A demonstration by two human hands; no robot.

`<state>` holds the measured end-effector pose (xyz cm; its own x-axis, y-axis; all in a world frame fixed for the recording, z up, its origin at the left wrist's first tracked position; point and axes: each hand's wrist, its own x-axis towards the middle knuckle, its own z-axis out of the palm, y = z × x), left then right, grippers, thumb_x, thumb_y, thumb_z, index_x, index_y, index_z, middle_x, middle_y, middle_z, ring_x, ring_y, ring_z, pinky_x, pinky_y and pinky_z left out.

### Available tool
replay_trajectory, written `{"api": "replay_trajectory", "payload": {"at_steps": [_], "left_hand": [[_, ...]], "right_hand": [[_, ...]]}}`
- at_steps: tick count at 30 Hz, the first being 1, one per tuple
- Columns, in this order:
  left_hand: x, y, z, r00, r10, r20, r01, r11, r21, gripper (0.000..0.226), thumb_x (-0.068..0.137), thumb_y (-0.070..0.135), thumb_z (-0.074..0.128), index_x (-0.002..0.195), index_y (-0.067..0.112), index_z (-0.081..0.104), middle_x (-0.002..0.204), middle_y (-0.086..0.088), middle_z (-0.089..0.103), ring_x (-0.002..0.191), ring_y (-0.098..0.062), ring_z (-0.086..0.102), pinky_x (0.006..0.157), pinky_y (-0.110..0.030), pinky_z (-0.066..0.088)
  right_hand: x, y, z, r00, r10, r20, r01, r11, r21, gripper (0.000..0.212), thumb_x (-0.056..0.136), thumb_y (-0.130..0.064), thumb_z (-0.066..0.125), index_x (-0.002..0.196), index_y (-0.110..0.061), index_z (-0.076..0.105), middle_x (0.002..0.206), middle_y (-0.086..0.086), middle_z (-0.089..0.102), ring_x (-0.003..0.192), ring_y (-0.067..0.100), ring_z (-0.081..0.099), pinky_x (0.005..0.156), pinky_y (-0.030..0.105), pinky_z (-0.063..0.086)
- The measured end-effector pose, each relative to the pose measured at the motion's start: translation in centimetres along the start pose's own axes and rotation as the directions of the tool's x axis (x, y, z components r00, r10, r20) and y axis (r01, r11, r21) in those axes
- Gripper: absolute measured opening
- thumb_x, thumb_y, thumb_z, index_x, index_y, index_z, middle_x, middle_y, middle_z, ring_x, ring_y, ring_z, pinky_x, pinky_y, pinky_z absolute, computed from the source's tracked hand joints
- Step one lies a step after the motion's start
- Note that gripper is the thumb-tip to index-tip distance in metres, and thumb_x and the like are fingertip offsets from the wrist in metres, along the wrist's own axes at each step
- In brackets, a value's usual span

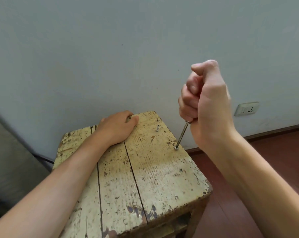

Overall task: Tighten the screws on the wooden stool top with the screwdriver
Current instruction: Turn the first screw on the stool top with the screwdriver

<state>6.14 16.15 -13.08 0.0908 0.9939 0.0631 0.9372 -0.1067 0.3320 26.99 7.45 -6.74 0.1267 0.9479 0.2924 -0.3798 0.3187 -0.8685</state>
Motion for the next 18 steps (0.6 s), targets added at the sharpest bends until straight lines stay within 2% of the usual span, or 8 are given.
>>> {"api": "replay_trajectory", "payload": {"at_steps": [4,8,10,11,12,14,16,18], "left_hand": [[0.0,0.0,0.1,1.000,-0.002,-0.006,0.002,1.000,0.014,0.048,0.103,0.059,0.031,0.129,0.031,0.058,0.126,0.007,0.064,0.119,-0.023,0.057,0.103,-0.044,0.039],[0.1,0.0,0.2,1.000,-0.002,-0.004,0.002,1.000,0.018,0.049,0.103,0.059,0.030,0.131,0.030,0.057,0.127,0.006,0.064,0.120,-0.023,0.057,0.107,-0.046,0.038],[0.1,0.0,0.2,1.000,-0.006,-0.002,0.006,1.000,0.019,0.050,0.103,0.059,0.030,0.134,0.030,0.056,0.131,0.005,0.063,0.122,-0.024,0.056,0.109,-0.047,0.037],[0.1,0.0,0.1,1.000,-0.007,-0.001,0.007,1.000,0.021,0.050,0.103,0.059,0.030,0.135,0.030,0.056,0.132,0.004,0.063,0.123,-0.024,0.056,0.109,-0.047,0.037],[0.1,0.0,0.1,1.000,-0.009,-0.001,0.009,1.000,0.023,0.051,0.103,0.059,0.030,0.136,0.030,0.055,0.133,0.004,0.062,0.124,-0.024,0.055,0.110,-0.047,0.036],[0.0,0.0,0.1,1.000,-0.010,-0.004,0.010,1.000,0.027,0.050,0.103,0.059,0.030,0.136,0.030,0.055,0.133,0.005,0.062,0.124,-0.023,0.055,0.110,-0.047,0.036],[0.0,0.1,0.1,1.000,-0.005,-0.005,0.005,1.000,0.026,0.050,0.103,0.058,0.030,0.135,0.030,0.056,0.132,0.005,0.063,0.123,-0.023,0.056,0.109,-0.046,0.036],[-0.1,0.1,0.1,1.000,-0.004,-0.003,0.004,1.000,0.023,0.051,0.103,0.058,0.029,0.135,0.029,0.056,0.133,0.004,0.062,0.123,-0.024,0.056,0.109,-0.047,0.036]], "right_hand": [[1.4,-0.8,-1.7,0.930,0.119,0.349,-0.152,0.986,0.069,0.007,0.082,-0.021,0.048,0.079,-0.018,0.054,0.059,0.000,0.041,0.049,0.017,0.033,0.048,0.026,0.032],[2.3,-1.3,-3.4,0.791,0.121,0.600,-0.212,0.974,0.084,0.019,0.082,-0.013,0.051,0.082,-0.014,0.070,0.083,0.008,0.068,0.073,0.023,0.061,0.073,0.030,0.049],[2.2,-1.6,-3.4,0.714,0.142,0.685,-0.209,0.978,0.016,0.024,0.083,-0.021,0.051,0.070,-0.014,0.070,0.078,0.012,0.073,0.069,0.025,0.067,0.073,0.029,0.054],[2.1,-1.6,-3.2,0.701,0.156,0.695,-0.199,0.980,-0.019,0.032,0.087,-0.021,0.048,0.062,-0.016,0.066,0.069,0.012,0.071,0.059,0.024,0.065,0.066,0.028,0.054],[1.9,-1.6,-2.9,0.713,0.165,0.682,-0.180,0.982,-0.050,0.039,0.089,-0.020,0.043,0.054,-0.018,0.060,0.057,0.009,0.065,0.047,0.022,0.058,0.055,0.027,0.050],[1.4,-1.3,-2.1,0.778,0.154,0.609,-0.137,0.988,-0.076,0.043,0.090,-0.021,0.037,0.047,-0.022,0.040,0.041,0.000,0.042,0.035,0.015,0.033,0.042,0.022,0.030],[1.0,-0.9,-1.3,0.867,0.109,0.486,-0.099,0.994,-0.047,0.040,0.089,-0.023,0.040,0.052,-0.023,0.026,0.042,-0.006,0.027,0.037,0.011,0.018,0.042,0.018,0.017],[0.3,-0.3,-0.5,0.960,0.032,0.279,-0.038,0.999,0.014,0.039,0.091,-0.024,0.043,0.059,-0.022,0.021,0.045,-0.007,0.023,0.039,0.012,0.015,0.042,0.016,0.016]]}}
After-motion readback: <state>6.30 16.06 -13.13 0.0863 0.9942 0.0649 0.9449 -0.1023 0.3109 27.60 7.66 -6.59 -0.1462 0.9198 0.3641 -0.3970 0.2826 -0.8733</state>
